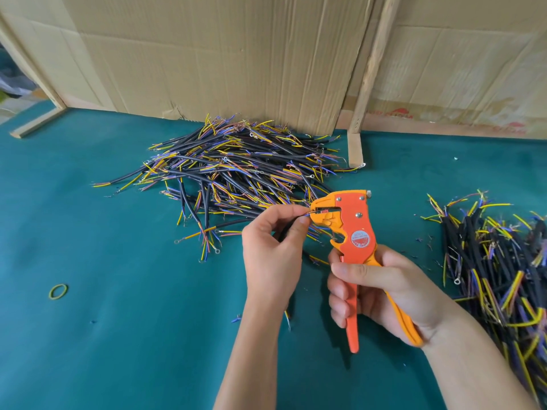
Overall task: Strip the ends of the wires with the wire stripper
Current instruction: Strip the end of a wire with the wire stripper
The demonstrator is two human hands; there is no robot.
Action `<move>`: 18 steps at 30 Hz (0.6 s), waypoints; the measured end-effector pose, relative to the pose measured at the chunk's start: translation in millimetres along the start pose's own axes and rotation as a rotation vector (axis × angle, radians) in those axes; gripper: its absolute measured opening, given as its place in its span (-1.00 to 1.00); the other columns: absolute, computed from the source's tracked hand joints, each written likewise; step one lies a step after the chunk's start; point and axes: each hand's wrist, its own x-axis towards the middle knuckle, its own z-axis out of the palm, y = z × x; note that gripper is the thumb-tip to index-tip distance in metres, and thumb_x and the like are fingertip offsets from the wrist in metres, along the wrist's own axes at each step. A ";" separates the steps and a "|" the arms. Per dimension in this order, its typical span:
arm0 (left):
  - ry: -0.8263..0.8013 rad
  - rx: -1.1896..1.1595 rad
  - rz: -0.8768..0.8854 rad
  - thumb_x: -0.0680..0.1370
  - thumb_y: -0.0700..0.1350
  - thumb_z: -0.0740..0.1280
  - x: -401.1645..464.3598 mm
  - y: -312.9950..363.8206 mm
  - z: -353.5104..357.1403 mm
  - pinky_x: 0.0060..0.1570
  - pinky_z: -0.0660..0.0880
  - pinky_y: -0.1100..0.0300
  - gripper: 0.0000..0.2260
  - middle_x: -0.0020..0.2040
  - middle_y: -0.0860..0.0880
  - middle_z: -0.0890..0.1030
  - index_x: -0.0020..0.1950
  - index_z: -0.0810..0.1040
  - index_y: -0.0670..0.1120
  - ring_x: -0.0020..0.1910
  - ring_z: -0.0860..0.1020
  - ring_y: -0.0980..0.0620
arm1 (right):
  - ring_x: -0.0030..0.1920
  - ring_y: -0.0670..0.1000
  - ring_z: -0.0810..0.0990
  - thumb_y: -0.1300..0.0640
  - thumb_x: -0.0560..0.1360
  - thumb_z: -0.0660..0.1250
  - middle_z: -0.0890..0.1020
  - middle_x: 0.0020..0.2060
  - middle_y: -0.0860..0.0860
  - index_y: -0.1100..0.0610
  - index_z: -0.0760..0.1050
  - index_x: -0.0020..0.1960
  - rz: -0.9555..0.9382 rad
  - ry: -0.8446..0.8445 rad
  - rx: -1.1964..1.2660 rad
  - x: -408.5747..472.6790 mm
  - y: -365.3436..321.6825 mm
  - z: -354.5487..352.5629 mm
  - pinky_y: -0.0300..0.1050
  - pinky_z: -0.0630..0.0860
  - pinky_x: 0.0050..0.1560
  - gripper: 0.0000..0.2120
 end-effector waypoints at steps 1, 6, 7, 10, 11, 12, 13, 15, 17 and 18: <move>-0.001 0.001 0.000 0.53 -0.32 0.44 0.0 0.2 0.1 -0.15 0.50 0.33 -0.80 -0.23 0.07 0.70 -0.14 0.70 -0.01 -0.24 0.60 0.16 | -0.40 0.16 0.46 0.19 0.46 0.47 0.45 -0.35 0.19 0.21 0.53 -0.14 -0.001 0.009 0.005 0.1 0.1 0.3 0.06 0.52 -0.32 -0.87; 0.000 0.013 -0.004 0.52 -0.32 0.44 0.5 2.0 0.3 -0.13 0.52 0.32 -0.80 -0.22 0.07 0.71 -0.13 0.70 -0.02 -0.22 0.62 0.16 | -0.47 0.14 0.41 0.14 0.45 0.47 0.41 -0.41 0.17 0.18 0.47 -0.22 -0.015 0.051 0.027 1.3 0.5 5.1 0.01 0.46 -0.41 -0.80; -0.001 0.014 -0.005 0.52 -0.32 0.45 0.8 2.0 0.1 -0.13 0.52 0.32 -0.81 -0.22 0.06 0.71 -0.13 0.71 -0.03 -0.22 0.62 0.15 | -0.48 0.13 0.40 0.13 0.44 0.47 0.40 -0.42 0.17 0.17 0.46 -0.24 -0.017 0.061 0.032 1.7 0.9 6.3 0.01 0.45 -0.41 -0.78; -0.007 0.002 -0.008 0.52 -0.32 0.45 1.4 2.6 -0.1 -0.13 0.51 0.32 -0.81 -0.21 0.05 0.72 -0.12 0.72 -0.03 -0.22 0.62 0.15 | -0.50 0.11 0.36 0.11 0.43 0.48 0.37 -0.43 0.15 0.14 0.47 -0.30 -0.016 0.081 0.046 2.9 1.3 9.6 -0.02 0.42 -0.43 -0.76; -0.011 -0.003 -0.011 0.52 -0.32 0.45 1.2 2.9 0.1 -0.12 0.52 0.31 -0.80 -0.21 0.04 0.72 -0.12 0.72 -0.01 -0.22 0.61 0.14 | -0.51 0.11 0.36 0.10 0.42 0.49 0.36 -0.44 0.14 0.13 0.47 -0.32 -0.016 0.085 0.055 3.2 1.2 10.8 -0.02 0.42 -0.44 -0.75; -0.016 -0.010 -0.013 0.52 -0.32 0.44 1.0 3.6 0.4 -0.12 0.52 0.31 -0.79 -0.21 0.04 0.72 -0.11 0.73 0.00 -0.22 0.61 0.13 | -0.52 0.10 0.35 0.10 0.42 0.49 0.36 -0.45 0.14 0.13 0.47 -0.32 -0.018 0.089 0.067 3.3 0.9 11.8 -0.03 0.41 -0.45 -0.75; -0.019 -0.016 -0.015 0.53 -0.32 0.44 0.8 4.2 0.8 -0.12 0.52 0.30 -0.77 -0.21 0.03 0.71 -0.11 0.73 0.01 -0.21 0.60 0.13 | -0.53 0.10 0.34 0.09 0.43 0.49 0.35 -0.45 0.14 0.12 0.46 -0.32 -0.021 0.092 0.077 3.6 0.7 12.8 -0.04 0.41 -0.45 -0.74; -0.021 -0.030 -0.017 0.53 -0.33 0.43 0.3 4.9 1.1 -0.09 0.53 0.28 -0.75 -0.20 0.01 0.72 -0.11 0.73 0.03 -0.19 0.61 0.10 | -0.54 0.09 0.34 0.09 0.43 0.49 0.35 -0.46 0.13 0.12 0.46 -0.32 -0.024 0.100 0.089 2.8 1.1 14.4 -0.05 0.41 -0.46 -0.74; -0.020 -0.060 -0.021 0.53 -0.32 0.43 0.2 6.3 1.6 -0.06 0.54 0.26 -0.74 -0.17 -0.01 0.73 -0.12 0.74 0.05 -0.15 0.63 0.07 | -0.57 0.07 0.32 0.08 0.43 0.49 0.33 -0.49 0.12 0.13 0.45 -0.34 -0.041 0.122 0.088 2.9 2.7 16.9 -0.08 0.39 -0.48 -0.72; -0.019 -0.064 -0.022 0.53 -0.33 0.43 -0.1 6.5 1.7 -0.06 0.54 0.27 -0.74 -0.17 0.00 0.73 -0.11 0.74 0.05 -0.14 0.64 0.08 | -0.59 0.05 0.29 0.08 0.42 0.50 0.30 -0.51 0.10 0.13 0.39 -0.34 -0.057 0.155 0.084 4.0 3.7 18.2 -0.12 0.36 -0.51 -0.67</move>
